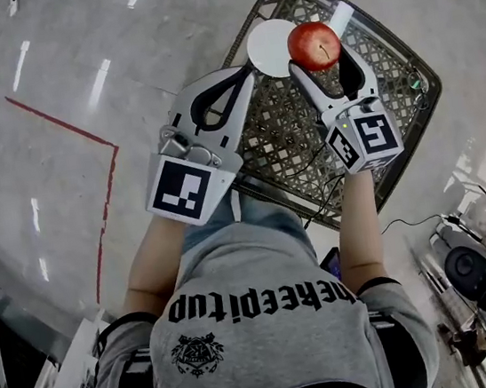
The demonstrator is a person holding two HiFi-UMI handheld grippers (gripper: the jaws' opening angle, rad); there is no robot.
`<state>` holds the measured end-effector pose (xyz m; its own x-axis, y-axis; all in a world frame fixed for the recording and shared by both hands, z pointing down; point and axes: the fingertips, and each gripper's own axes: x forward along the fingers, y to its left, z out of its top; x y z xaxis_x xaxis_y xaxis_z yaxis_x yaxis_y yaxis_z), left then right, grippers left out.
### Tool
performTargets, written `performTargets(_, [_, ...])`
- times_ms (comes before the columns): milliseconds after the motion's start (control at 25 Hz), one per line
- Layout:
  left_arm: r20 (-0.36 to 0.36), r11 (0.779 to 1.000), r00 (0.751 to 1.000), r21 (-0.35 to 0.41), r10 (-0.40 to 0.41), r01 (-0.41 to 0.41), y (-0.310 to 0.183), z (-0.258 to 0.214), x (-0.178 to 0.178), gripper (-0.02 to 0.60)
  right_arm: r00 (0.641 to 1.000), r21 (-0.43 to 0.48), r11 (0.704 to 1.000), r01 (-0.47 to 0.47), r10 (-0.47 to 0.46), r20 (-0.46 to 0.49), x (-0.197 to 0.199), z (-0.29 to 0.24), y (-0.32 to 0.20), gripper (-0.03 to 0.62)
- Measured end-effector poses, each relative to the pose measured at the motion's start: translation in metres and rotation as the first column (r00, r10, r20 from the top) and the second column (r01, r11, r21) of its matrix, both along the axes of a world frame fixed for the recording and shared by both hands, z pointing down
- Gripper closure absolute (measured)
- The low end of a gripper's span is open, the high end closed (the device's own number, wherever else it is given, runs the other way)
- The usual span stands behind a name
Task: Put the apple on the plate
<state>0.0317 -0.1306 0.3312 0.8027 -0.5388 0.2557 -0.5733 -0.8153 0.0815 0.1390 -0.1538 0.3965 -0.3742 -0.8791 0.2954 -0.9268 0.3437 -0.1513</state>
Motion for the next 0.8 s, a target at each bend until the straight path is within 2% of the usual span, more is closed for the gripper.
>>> performTargets(800, [0.06,0.996,0.996,-0.051,-0.066,0.07,-0.014,0.04,-0.013,0.555,1.0,-0.126,0.992,0.004,-0.004,0.0,0.005,0.1,-0.03,0.24])
